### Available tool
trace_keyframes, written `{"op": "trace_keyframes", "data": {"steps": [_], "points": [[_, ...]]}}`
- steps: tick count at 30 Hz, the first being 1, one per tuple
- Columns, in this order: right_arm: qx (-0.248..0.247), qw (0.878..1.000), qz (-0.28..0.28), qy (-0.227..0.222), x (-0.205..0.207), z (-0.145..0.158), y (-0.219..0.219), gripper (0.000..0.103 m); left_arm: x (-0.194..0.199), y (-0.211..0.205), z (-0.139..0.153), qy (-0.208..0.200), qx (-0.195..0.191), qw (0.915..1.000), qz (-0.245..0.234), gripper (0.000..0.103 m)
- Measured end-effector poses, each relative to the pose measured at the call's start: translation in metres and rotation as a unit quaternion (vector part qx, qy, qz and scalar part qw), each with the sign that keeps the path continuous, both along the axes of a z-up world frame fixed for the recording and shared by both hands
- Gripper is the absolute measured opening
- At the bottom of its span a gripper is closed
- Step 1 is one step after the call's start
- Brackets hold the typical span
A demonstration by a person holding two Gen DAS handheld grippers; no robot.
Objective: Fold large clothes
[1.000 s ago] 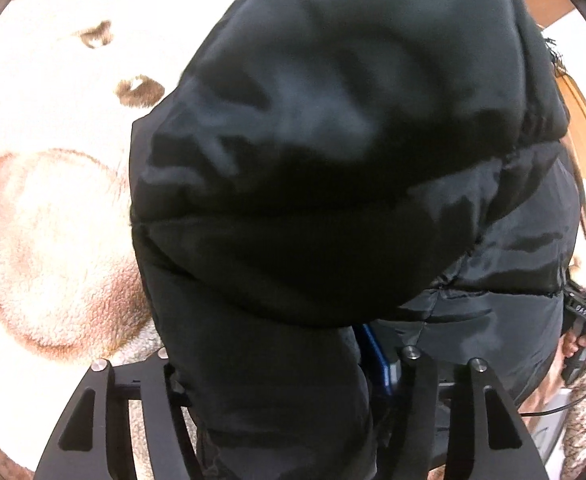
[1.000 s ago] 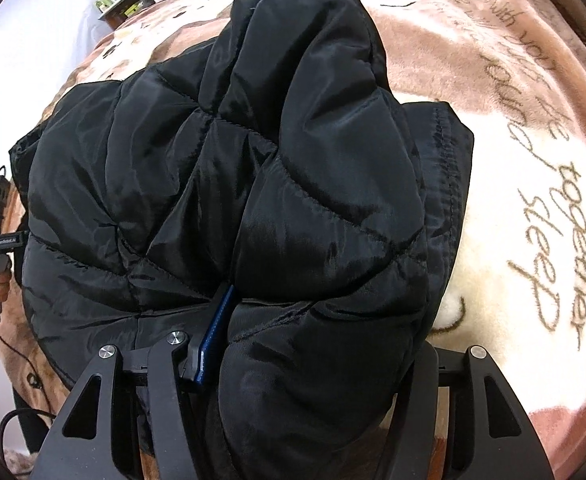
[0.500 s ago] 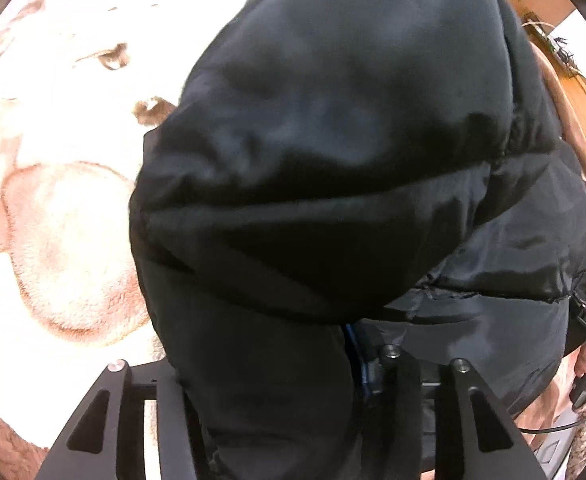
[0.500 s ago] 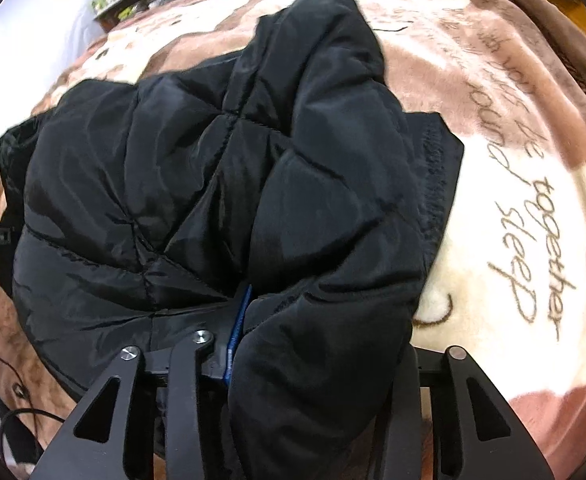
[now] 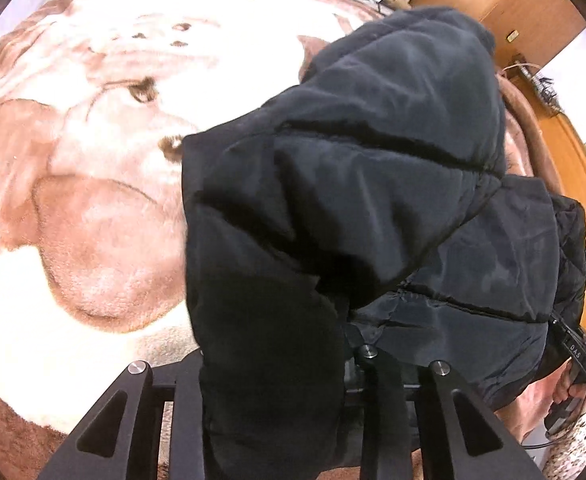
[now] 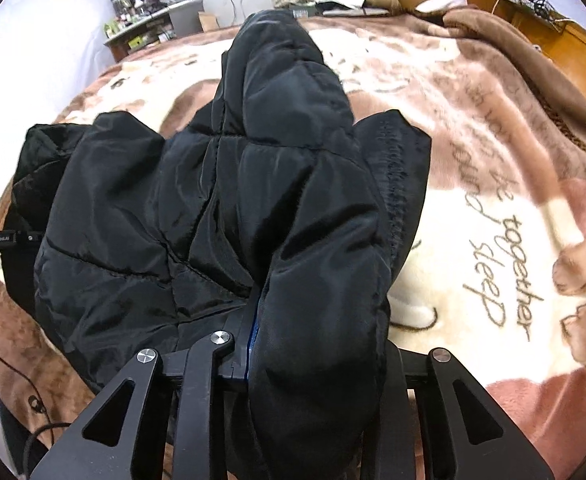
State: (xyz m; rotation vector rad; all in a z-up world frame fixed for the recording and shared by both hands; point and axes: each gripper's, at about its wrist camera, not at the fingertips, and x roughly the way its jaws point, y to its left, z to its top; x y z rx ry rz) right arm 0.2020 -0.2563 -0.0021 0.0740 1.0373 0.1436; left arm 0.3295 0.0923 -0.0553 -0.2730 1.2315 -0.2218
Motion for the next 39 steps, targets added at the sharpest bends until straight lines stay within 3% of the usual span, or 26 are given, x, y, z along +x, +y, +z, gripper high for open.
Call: {"op": "trace_keyframes", "data": {"steps": [6, 15, 21, 33, 39], "points": [[0.017, 1.0, 0.004, -0.026, -0.015, 0.03, 0.023, 0.026, -0.013, 0.018, 0.021, -0.024, -0.013, 0.9996, 0.007, 0.03], [0.03, 0.997, 0.033, -0.06, -0.014, 0.061, 0.085, 0.026, -0.036, 0.098, 0.025, -0.057, -0.01, 0.9975, 0.041, 0.03], [0.039, 0.996, 0.055, -0.061, -0.018, 0.049, 0.115, 0.026, -0.033, 0.152, 0.026, -0.06, -0.001, 0.9957, 0.07, 0.03], [0.072, 0.991, 0.102, -0.045, 0.017, 0.017, 0.192, 0.026, -0.045, 0.255, 0.028, -0.057, 0.027, 0.9886, 0.137, 0.03], [0.055, 0.992, 0.112, -0.028, 0.032, -0.011, 0.221, 0.027, -0.058, 0.306, -0.013, -0.03, 0.022, 0.9858, 0.164, 0.032]]}}
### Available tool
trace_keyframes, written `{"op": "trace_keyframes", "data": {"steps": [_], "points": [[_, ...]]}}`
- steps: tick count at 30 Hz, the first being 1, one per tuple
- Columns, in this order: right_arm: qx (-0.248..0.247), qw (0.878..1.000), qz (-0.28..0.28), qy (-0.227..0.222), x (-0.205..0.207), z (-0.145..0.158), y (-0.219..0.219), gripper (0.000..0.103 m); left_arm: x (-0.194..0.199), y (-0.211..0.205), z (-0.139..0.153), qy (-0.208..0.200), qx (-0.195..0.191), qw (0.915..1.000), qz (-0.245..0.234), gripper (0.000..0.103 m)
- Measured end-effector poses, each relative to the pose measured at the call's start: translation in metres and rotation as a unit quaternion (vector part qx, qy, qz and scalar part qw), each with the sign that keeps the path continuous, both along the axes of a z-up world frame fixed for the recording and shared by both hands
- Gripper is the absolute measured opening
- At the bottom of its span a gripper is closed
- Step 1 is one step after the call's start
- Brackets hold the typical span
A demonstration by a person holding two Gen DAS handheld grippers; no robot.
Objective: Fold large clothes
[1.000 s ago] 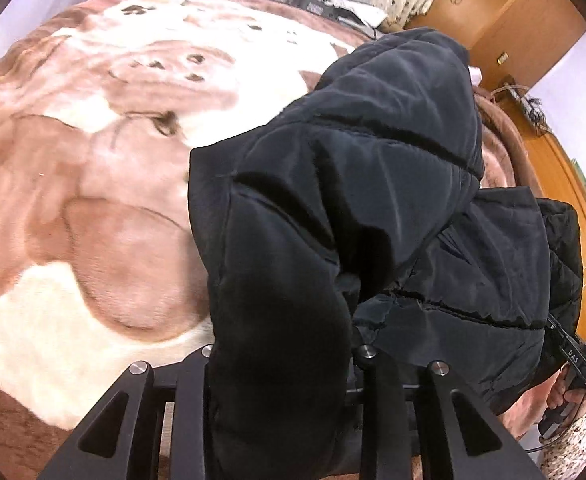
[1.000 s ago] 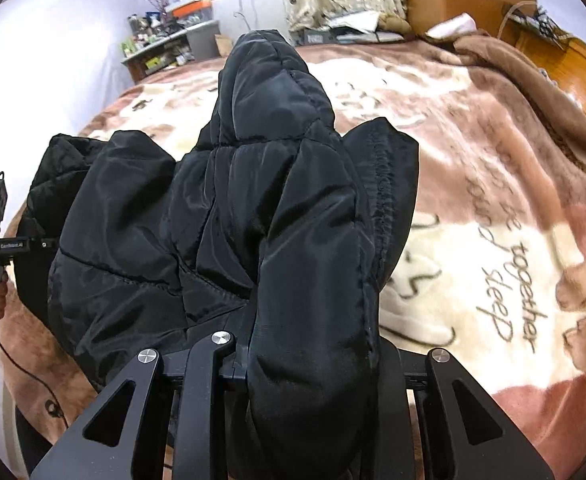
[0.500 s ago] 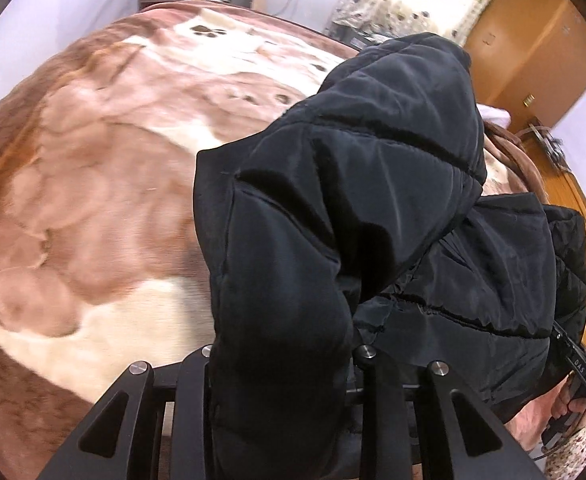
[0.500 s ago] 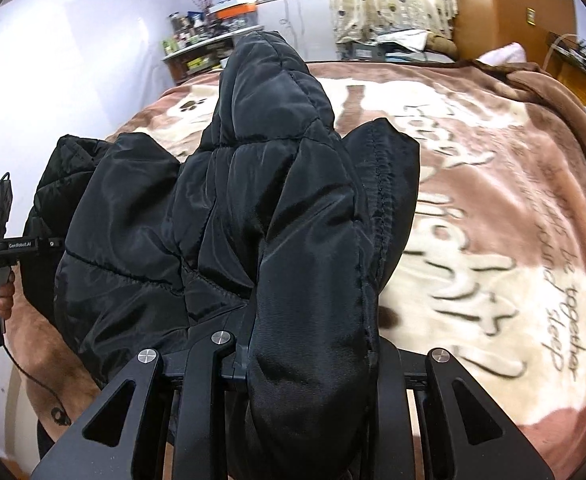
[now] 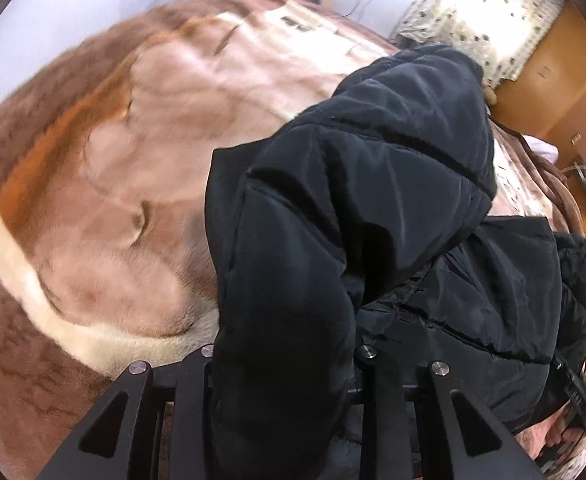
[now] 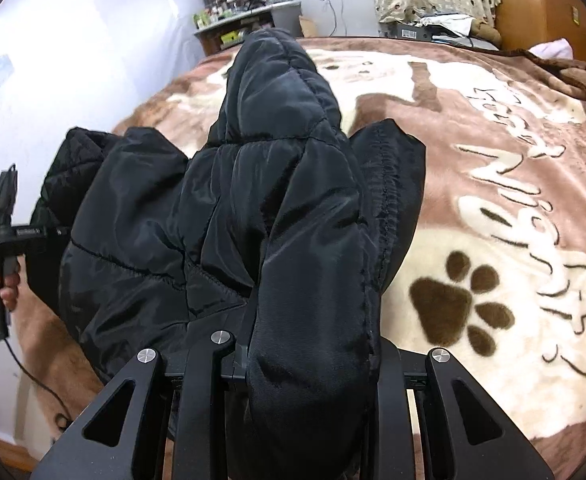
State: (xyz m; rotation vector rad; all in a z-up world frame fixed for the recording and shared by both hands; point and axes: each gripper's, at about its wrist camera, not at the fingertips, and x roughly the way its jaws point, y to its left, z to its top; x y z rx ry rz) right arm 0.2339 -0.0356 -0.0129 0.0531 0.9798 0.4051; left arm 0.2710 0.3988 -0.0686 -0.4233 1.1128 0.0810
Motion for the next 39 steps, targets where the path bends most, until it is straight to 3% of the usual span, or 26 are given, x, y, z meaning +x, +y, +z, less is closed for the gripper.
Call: {"op": "trace_keyframes", "data": {"steps": [6, 22, 25, 27, 31, 33, 36, 39], "points": [[-0.016, 0.999, -0.017, 0.022, 0.004, -0.022, -0.01, 0.028, 0.003, -0.007, -0.023, 0.008, 0.033, 0.9993, -0.013, 0.04], [-0.038, 0.998, -0.03, 0.036, 0.0, -0.05, -0.002, 0.037, 0.014, -0.03, -0.039, 0.019, 0.045, 0.9988, -0.007, 0.059], [-0.036, 0.998, -0.033, 0.039, 0.001, -0.053, -0.004, 0.042, 0.012, -0.03, -0.039, 0.019, 0.036, 0.9992, 0.004, 0.063], [-0.034, 0.998, -0.037, 0.043, 0.002, -0.054, -0.006, 0.048, 0.01, -0.029, -0.038, 0.019, 0.036, 0.999, 0.016, 0.07], [-0.011, 0.997, -0.06, 0.057, 0.005, -0.052, -0.017, 0.059, 0.002, -0.028, -0.032, 0.013, 0.03, 0.9991, 0.026, 0.071], [-0.021, 0.996, -0.067, 0.054, 0.004, -0.05, -0.019, 0.068, -0.002, -0.027, -0.027, 0.01, 0.03, 0.9991, 0.03, 0.072], [-0.041, 0.996, -0.068, 0.04, 0.001, -0.041, -0.02, 0.074, -0.011, -0.024, -0.02, 0.003, 0.025, 0.9989, 0.04, 0.072], [-0.075, 0.995, -0.073, 0.008, -0.007, -0.024, -0.019, 0.077, -0.022, -0.025, -0.007, -0.009, 0.037, 0.9984, 0.042, 0.083]]}}
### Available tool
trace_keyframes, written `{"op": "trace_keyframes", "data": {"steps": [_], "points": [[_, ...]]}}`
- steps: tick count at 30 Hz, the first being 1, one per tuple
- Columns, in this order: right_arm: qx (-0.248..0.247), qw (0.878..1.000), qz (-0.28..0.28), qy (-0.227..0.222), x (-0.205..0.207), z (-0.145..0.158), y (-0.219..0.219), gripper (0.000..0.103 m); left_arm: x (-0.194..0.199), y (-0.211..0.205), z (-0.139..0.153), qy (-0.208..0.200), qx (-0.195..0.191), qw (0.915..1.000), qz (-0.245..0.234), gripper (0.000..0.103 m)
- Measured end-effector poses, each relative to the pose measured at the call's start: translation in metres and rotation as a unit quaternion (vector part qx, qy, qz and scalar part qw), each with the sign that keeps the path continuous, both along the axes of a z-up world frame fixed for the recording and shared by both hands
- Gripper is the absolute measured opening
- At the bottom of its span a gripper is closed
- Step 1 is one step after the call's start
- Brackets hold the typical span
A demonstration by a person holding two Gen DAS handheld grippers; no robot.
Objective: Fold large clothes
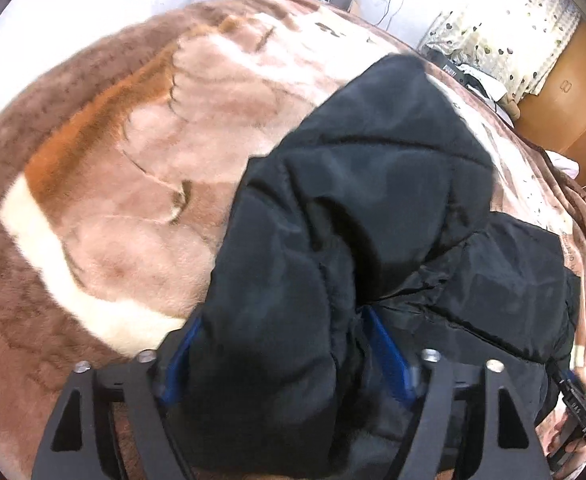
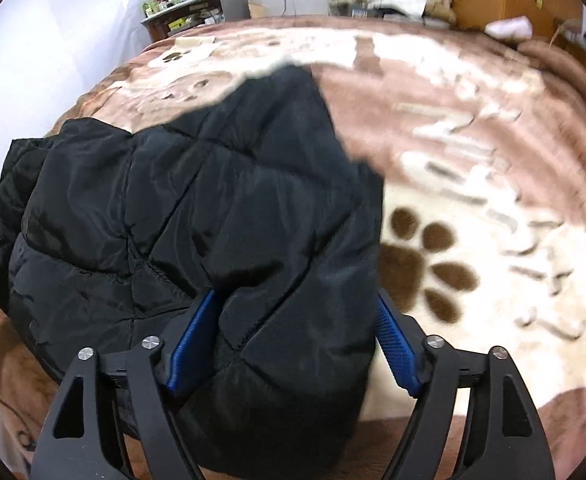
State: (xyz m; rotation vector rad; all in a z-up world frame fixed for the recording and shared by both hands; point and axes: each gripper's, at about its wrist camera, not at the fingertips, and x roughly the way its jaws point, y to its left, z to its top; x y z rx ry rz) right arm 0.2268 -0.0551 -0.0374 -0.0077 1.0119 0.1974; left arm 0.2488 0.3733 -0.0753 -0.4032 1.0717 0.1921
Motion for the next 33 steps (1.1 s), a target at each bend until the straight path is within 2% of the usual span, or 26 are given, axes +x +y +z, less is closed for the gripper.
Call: {"op": "trace_keyframes", "data": {"steps": [3, 6, 10, 14, 21, 28, 31, 33], "points": [[-0.025, 0.999, -0.005, -0.029, -0.01, 0.021, 0.0, 0.077, -0.016, -0.002, 0.02, -0.017, 0.0, 0.9998, 0.008, 0.085], [-0.021, 0.999, -0.012, -0.034, -0.021, 0.037, -0.006, 0.077, -0.035, -0.004, 0.042, -0.037, -0.003, 0.9992, 0.011, 0.09], [-0.029, 0.998, -0.021, -0.052, -0.046, 0.057, -0.004, 0.077, -0.054, -0.02, 0.068, -0.035, 0.03, 0.9989, -0.001, 0.09], [-0.022, 0.998, -0.024, -0.059, -0.073, 0.063, 0.006, 0.077, -0.084, -0.049, 0.086, -0.049, 0.068, 0.9964, -0.004, 0.09], [-0.022, 0.997, -0.048, -0.059, -0.109, 0.069, 0.022, 0.077, -0.13, -0.095, 0.088, -0.07, 0.112, 0.9909, -0.025, 0.09], [-0.015, 0.995, -0.063, -0.082, -0.151, 0.074, 0.033, 0.077, -0.168, -0.137, 0.086, -0.081, 0.149, 0.9848, -0.039, 0.09], [-0.011, 0.994, -0.063, -0.088, -0.169, 0.075, 0.039, 0.077, -0.18, -0.154, 0.087, -0.093, 0.156, 0.9818, -0.056, 0.09], [-0.018, 0.994, -0.056, -0.09, -0.18, 0.075, 0.045, 0.077, -0.184, -0.162, 0.088, -0.097, 0.143, 0.9826, -0.069, 0.09]]}}
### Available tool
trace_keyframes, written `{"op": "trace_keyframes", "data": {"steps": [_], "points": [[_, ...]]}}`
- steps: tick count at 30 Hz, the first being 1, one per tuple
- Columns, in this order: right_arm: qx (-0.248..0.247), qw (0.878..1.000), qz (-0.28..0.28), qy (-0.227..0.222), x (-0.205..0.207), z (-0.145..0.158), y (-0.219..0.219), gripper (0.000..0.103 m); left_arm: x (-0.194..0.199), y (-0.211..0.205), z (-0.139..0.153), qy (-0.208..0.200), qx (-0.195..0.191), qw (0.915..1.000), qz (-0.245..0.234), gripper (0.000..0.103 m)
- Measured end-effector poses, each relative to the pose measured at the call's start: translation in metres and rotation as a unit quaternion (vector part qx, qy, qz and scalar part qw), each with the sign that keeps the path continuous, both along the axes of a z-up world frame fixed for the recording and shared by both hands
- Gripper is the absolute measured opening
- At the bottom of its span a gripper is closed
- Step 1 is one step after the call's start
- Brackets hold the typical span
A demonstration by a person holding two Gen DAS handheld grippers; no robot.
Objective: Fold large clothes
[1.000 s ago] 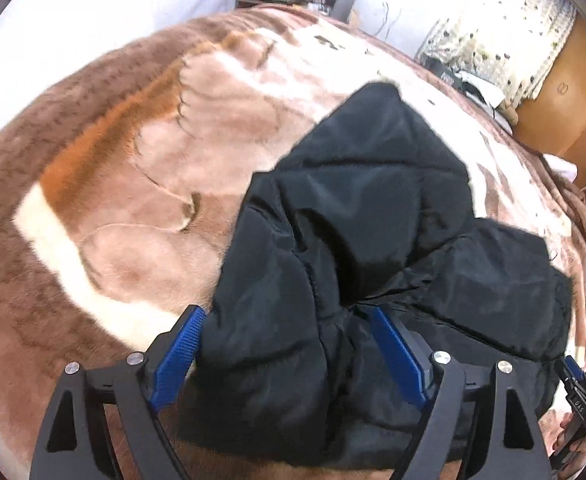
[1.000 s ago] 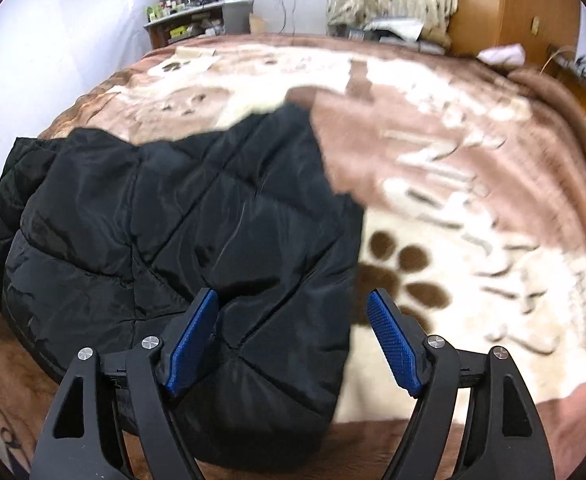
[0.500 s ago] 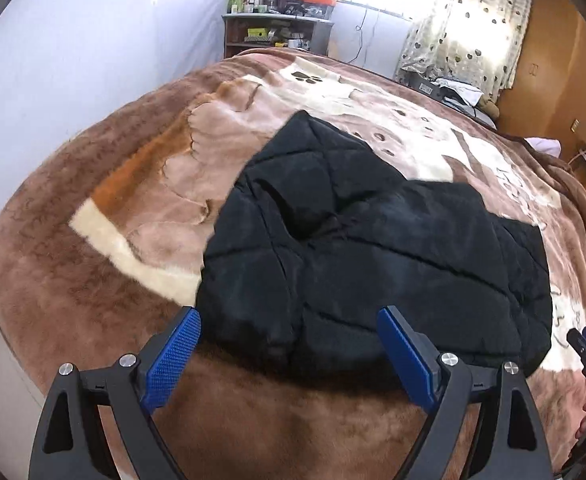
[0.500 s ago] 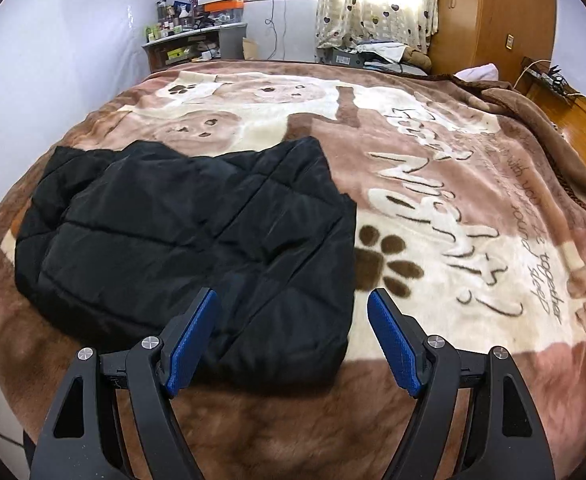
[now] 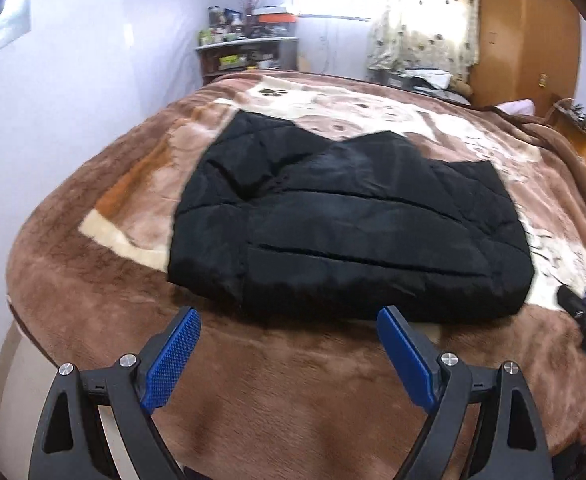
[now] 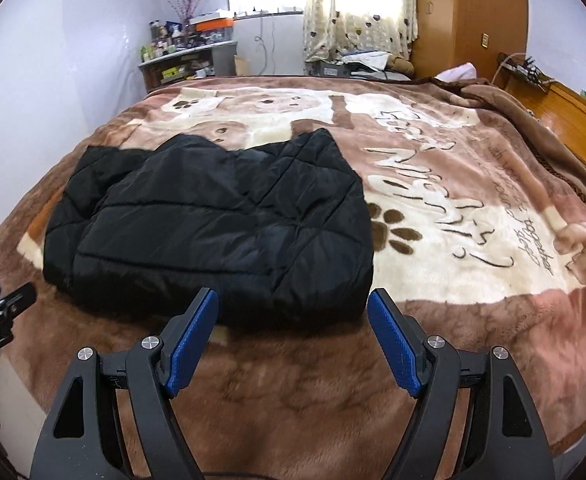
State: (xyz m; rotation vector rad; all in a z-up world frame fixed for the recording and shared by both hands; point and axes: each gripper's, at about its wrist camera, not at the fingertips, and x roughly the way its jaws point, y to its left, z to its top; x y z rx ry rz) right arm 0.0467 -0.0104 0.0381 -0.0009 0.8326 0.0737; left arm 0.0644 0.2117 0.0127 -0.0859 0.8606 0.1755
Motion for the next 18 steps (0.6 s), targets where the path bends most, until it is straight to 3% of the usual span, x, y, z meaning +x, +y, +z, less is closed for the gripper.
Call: {"op": "trace_keyframes", "data": {"steps": [2, 7, 18], "points": [[-0.004, 1.0, 0.0, -0.005, -0.008, 0.001, 0.003, 0.077, -0.005, -0.006, 0.001, -0.003, -0.006, 1.0, 0.0, 0.09], [0.001, 1.0, -0.005, -0.014, -0.025, -0.001, 0.008, 0.077, -0.013, -0.024, 0.006, -0.016, 0.027, 0.9995, -0.005, 0.09], [0.004, 1.0, 0.002, -0.015, -0.037, -0.003, 0.013, 0.077, -0.025, -0.028, 0.003, -0.018, -0.001, 0.9998, -0.009, 0.09]]}}
